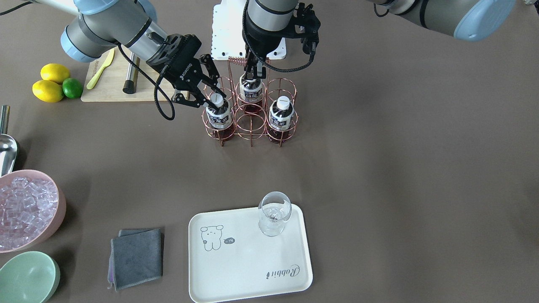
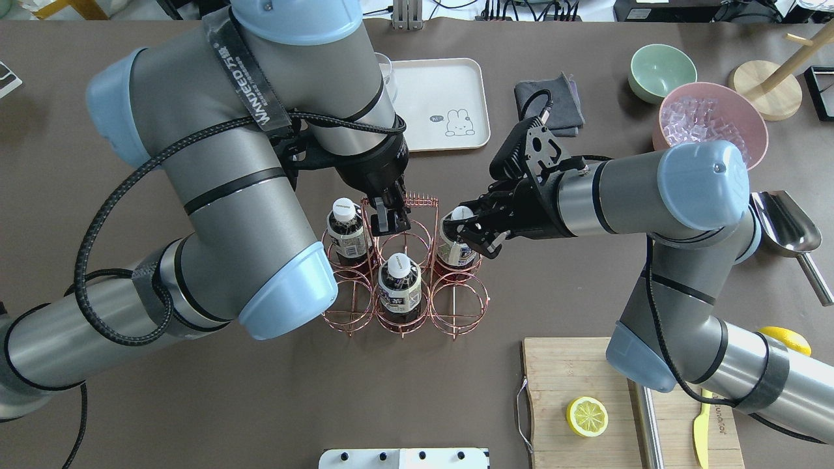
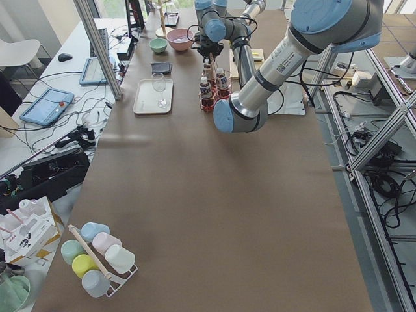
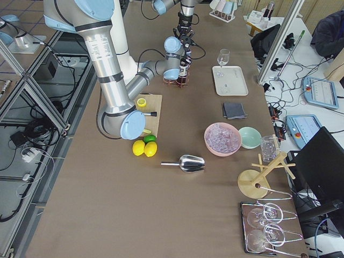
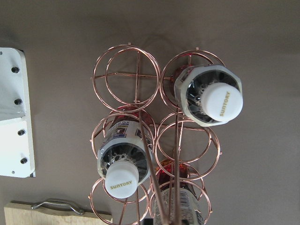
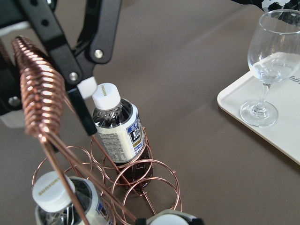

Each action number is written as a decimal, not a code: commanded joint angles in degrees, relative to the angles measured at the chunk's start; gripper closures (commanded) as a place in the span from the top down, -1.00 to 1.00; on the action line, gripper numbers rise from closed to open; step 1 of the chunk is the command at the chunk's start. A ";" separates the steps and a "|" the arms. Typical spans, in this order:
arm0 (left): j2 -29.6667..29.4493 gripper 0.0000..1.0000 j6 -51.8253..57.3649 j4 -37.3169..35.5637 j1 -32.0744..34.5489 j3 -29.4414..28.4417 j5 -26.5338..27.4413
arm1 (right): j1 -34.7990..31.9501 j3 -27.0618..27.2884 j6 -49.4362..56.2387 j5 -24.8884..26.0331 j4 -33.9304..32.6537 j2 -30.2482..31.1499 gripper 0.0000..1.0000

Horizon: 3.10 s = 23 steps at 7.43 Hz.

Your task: Take tea from basket to plate

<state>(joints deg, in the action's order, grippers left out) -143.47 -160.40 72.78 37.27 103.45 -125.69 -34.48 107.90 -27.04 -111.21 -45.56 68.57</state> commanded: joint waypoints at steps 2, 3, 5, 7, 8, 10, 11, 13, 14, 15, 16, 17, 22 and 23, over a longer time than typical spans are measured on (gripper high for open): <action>-0.14 -1.00 0.00 -0.01 -0.01 -0.27 0.00 | -0.15 3.18 0.67 -1.90 -0.23 1.39 -1.00; -0.14 -1.00 0.00 -0.01 -0.01 -0.27 0.00 | -1.19 3.71 0.76 -3.04 -0.49 1.39 -1.00; -0.14 -1.00 0.00 -0.01 -0.01 -0.27 0.00 | -4.08 4.07 0.76 -6.46 -0.67 1.39 -1.00; -0.14 -1.00 0.00 -0.01 -0.01 -0.27 0.00 | -7.60 4.07 0.76 -9.54 -1.11 0.86 -1.00; -0.14 -1.00 0.00 -0.01 -0.01 -0.27 0.00 | -9.45 4.94 0.76 -11.38 -3.37 -0.10 -1.00; -0.14 -1.00 0.00 -0.01 -0.01 -0.27 0.00 | -12.00 5.91 0.68 -13.15 -6.81 -2.20 -1.00; -0.14 -1.00 0.00 -0.01 -0.01 -0.18 0.00 | -14.36 6.00 0.59 -15.59 -8.65 -3.78 -1.00; -0.14 -1.00 0.00 -0.01 -0.01 -0.27 0.00 | -19.90 5.92 1.02 -19.83 -14.01 -7.56 -1.00; -0.14 -1.00 0.00 -0.01 -0.01 -0.18 0.00 | -21.40 5.31 3.72 -19.93 -15.95 -8.45 -1.00; -0.05 -1.00 0.00 -0.01 -0.01 -0.27 0.00 | -23.42 3.82 7.40 -19.93 -18.66 -9.41 -1.00; -0.05 -1.00 0.00 -0.01 -0.01 -0.27 0.00 | -25.44 0.24 8.66 -20.36 -19.30 -11.68 -1.00; -0.05 -1.00 0.00 -0.01 -0.01 -0.36 0.00 | -26.68 -4.06 9.80 -20.63 -19.31 -14.32 -1.00; -0.05 -1.00 0.00 -0.01 -0.09 0.17 0.00 | -28.45 -28.75 12.28 -19.14 -12.74 -26.98 -1.00; -0.05 -1.00 0.00 -0.01 -0.09 0.08 0.00 | -28.36 -33.15 12.28 -18.00 -11.32 -29.09 -1.00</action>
<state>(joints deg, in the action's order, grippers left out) -143.49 -160.40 72.76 37.17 103.41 -125.68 -62.87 83.23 -14.69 -130.85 -60.40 43.34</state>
